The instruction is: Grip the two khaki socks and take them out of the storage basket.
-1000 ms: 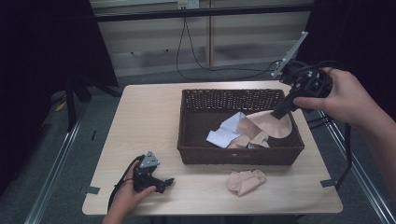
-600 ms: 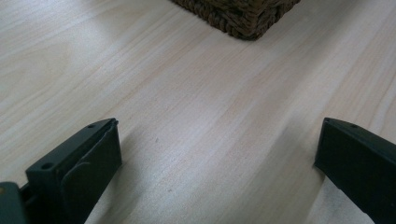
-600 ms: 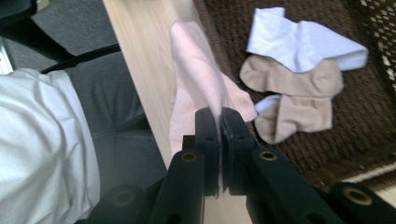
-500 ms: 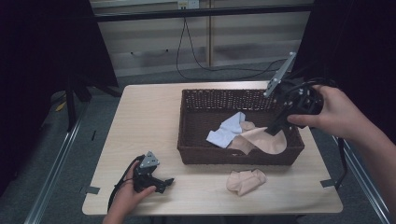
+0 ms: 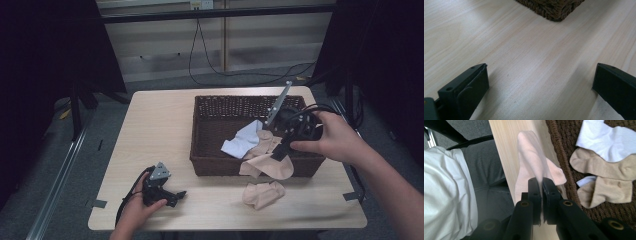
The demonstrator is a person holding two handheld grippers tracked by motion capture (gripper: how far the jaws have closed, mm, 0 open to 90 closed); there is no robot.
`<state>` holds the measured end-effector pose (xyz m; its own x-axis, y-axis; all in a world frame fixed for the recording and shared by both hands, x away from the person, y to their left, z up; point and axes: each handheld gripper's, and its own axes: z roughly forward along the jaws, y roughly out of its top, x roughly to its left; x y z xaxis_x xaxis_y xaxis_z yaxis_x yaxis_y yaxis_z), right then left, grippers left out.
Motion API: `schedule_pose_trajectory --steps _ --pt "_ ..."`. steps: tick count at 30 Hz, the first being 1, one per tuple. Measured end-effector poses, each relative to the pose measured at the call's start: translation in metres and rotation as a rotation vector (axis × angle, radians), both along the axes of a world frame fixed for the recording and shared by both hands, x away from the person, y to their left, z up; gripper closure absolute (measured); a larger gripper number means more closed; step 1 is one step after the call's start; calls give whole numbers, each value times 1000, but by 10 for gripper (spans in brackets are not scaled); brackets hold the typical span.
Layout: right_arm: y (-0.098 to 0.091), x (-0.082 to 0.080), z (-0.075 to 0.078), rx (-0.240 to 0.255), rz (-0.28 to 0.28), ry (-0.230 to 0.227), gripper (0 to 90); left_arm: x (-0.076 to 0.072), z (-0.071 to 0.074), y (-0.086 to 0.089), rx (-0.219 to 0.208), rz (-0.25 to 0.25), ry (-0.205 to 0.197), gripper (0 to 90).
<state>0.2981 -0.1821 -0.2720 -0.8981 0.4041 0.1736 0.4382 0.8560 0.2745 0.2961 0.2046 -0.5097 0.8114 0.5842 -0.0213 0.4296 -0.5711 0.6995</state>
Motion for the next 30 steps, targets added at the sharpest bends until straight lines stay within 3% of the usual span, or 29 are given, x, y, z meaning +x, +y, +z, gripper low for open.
schedule_pose_trajectory --steps 11,16,30 --pt "8 3 -30 -33 -5 2 846 0 0 1 10 -6 0 0" --pt "12 4 -45 -73 2 5 849 0 0 1 10 -5 0 0" --pt "14 4 -78 -99 5 -6 818 0 0 1 11 -6 -2 0"
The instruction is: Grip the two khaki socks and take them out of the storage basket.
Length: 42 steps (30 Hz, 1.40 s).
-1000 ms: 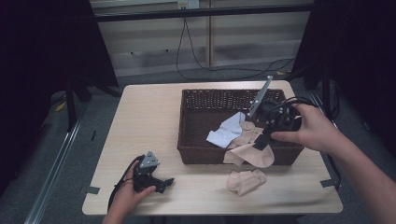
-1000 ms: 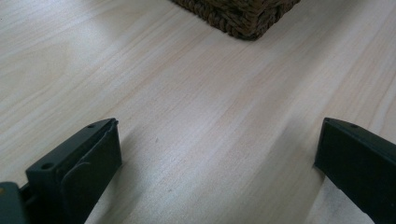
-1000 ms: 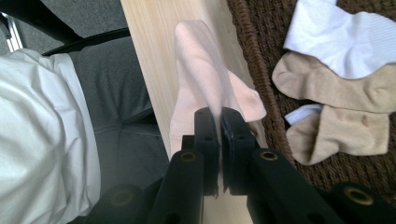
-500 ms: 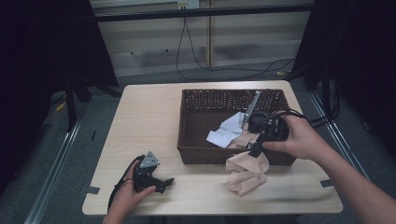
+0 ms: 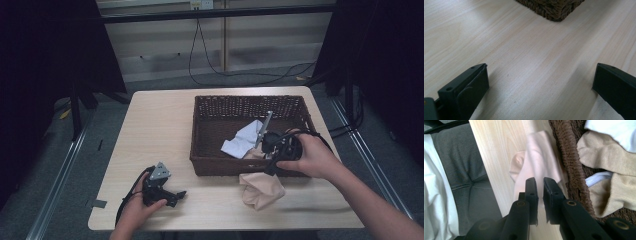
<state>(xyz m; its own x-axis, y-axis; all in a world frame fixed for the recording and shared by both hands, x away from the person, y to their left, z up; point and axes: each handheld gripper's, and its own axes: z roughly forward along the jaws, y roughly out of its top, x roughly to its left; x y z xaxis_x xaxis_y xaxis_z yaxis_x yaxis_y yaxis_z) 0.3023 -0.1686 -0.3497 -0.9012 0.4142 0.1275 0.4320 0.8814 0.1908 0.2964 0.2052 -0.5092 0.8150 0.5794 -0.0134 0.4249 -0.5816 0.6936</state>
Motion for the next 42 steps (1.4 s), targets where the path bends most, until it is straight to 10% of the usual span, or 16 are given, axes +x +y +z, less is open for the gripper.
schedule_pose_trajectory --steps 6,24,42 --pt "-2 -1 -7 -3 2 4 774 0 0 0 -4 1 3 0" --pt "-19 -16 -3 56 -34 -46 161 0 0 0 -3 1 2 0" --pt "-54 -38 -23 136 -78 -72 70 0 0 0 -3 1 1 0"
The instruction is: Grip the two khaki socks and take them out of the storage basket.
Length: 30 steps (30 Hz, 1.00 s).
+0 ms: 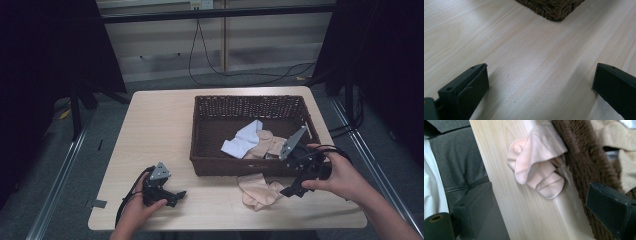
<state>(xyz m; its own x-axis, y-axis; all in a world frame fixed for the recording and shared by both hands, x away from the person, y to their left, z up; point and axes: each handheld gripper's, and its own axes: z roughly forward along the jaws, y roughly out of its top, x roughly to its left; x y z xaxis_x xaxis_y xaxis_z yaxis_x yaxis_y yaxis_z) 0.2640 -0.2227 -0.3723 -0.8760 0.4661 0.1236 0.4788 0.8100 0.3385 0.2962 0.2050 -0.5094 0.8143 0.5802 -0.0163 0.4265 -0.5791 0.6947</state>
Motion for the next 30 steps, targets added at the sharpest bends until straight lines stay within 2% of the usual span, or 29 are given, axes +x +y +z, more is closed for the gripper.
schedule_pose_trajectory --steps 18,30 --pt "-23 -10 -31 12 -13 -44 60 0 0 0 -1 1 1 0" --pt "-38 -17 -54 54 -7 -57 60 0 0 0 1 -1 -2 0"
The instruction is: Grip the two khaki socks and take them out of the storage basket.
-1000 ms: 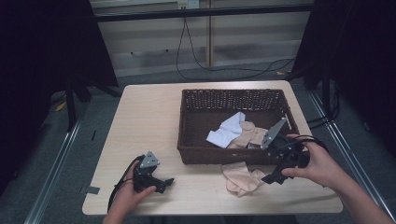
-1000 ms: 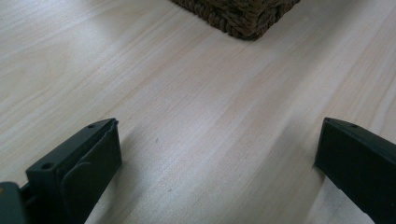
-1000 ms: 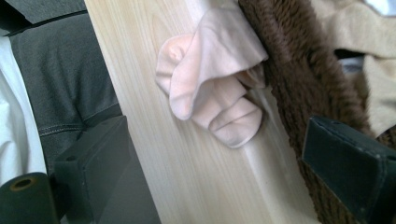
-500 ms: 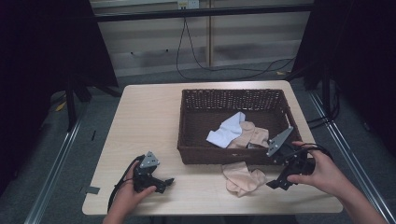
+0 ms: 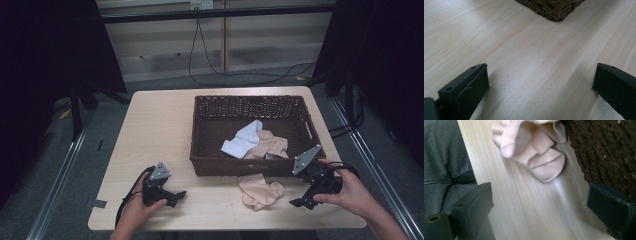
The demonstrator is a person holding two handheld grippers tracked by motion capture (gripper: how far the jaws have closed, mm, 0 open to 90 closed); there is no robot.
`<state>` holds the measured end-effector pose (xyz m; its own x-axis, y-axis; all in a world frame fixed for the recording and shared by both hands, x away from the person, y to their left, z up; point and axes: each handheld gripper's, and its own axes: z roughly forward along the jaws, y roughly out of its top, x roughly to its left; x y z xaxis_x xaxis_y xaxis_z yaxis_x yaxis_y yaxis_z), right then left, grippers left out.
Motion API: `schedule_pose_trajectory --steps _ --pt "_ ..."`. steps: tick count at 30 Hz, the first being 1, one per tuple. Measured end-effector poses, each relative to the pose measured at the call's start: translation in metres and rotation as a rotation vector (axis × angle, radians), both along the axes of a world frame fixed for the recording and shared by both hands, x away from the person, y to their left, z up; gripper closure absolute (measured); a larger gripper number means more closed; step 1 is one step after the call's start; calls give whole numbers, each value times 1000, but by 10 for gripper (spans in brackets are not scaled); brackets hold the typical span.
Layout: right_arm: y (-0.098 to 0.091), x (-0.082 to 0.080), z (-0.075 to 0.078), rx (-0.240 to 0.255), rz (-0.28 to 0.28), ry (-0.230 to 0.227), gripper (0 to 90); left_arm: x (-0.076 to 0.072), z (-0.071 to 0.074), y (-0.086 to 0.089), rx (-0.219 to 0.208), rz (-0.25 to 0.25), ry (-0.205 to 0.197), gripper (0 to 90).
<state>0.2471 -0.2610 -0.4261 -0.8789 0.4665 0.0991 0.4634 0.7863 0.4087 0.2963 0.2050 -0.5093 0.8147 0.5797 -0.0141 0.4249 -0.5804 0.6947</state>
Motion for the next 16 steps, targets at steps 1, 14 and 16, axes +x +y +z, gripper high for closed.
schedule_pose_trajectory --steps 1,14,16 --pt "-1 0 -2 4 -6 -8 65 0 0 0 -1 1 1 0" --pt "-3 -9 -28 36 1 -37 56 0 0 0 2 2 -1 0" --pt "-1 -10 -29 40 -6 -47 58 0 0 0 0 2 -1 0"
